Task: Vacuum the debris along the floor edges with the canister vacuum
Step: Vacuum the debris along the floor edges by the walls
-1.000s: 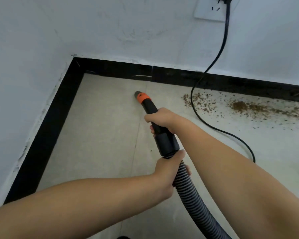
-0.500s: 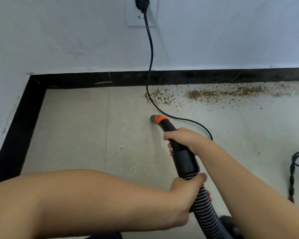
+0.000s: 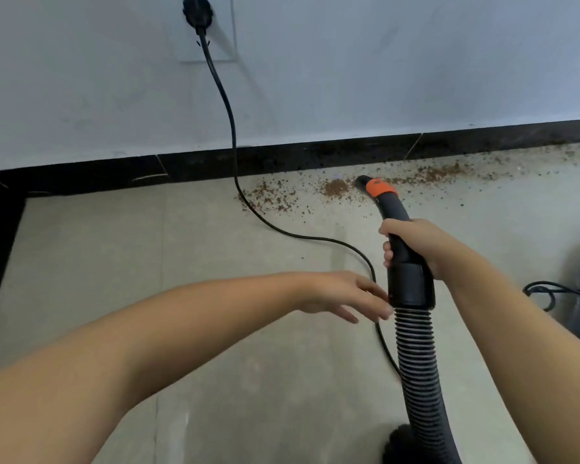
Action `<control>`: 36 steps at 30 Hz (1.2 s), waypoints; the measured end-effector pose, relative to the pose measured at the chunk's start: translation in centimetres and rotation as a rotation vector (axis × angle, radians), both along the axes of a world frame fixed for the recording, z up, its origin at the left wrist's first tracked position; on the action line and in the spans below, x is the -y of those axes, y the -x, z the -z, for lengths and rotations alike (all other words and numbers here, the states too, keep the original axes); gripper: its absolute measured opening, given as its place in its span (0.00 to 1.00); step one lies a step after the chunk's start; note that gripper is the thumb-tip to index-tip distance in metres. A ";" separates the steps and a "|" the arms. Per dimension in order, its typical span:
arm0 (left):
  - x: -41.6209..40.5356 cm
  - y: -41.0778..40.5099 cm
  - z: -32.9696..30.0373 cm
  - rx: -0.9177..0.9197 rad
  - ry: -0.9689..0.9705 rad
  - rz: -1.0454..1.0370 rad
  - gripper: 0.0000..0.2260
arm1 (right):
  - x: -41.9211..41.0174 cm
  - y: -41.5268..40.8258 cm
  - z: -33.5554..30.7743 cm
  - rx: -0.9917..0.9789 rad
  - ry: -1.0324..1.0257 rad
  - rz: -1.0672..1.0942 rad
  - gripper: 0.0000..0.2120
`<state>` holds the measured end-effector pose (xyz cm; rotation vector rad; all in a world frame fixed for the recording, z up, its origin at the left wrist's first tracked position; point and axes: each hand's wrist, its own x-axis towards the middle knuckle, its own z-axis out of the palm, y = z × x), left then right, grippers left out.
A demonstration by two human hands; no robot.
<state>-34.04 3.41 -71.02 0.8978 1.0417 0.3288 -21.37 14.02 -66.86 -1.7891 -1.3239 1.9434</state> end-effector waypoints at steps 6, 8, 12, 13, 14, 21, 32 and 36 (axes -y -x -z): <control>-7.1 4.3 7.0 -0.829 -0.529 -0.062 0.22 | -0.6 0.6 2.2 -0.014 0.011 -0.005 0.06; -8.0 4.5 8.6 -0.936 -0.600 0.200 0.27 | -0.3 1.0 2.5 -0.029 0.012 -0.013 0.05; -7.5 4.5 10.8 -1.033 -0.559 0.416 0.29 | -0.1 1.0 2.2 -0.049 0.012 -0.013 0.05; -7.1 4.5 11.1 -1.058 -0.572 0.430 0.28 | -0.1 0.8 2.1 -0.047 0.011 -0.011 0.06; -6.6 4.5 11.3 -1.097 -0.616 0.440 0.27 | -0.1 0.7 2.1 -0.043 0.011 -0.010 0.06; -1.6 8.0 10.1 -1.110 -0.820 0.748 0.10 | 1.4 1.4 2.5 -0.007 0.082 -0.068 0.07; 10.1 12.2 8.1 -1.261 -0.504 1.186 0.11 | 4.7 4.8 4.2 0.093 0.113 -0.260 0.08; 10.0 11.4 8.2 -1.138 -0.515 0.871 0.18 | 4.8 4.7 4.1 0.126 0.108 -0.268 0.09</control>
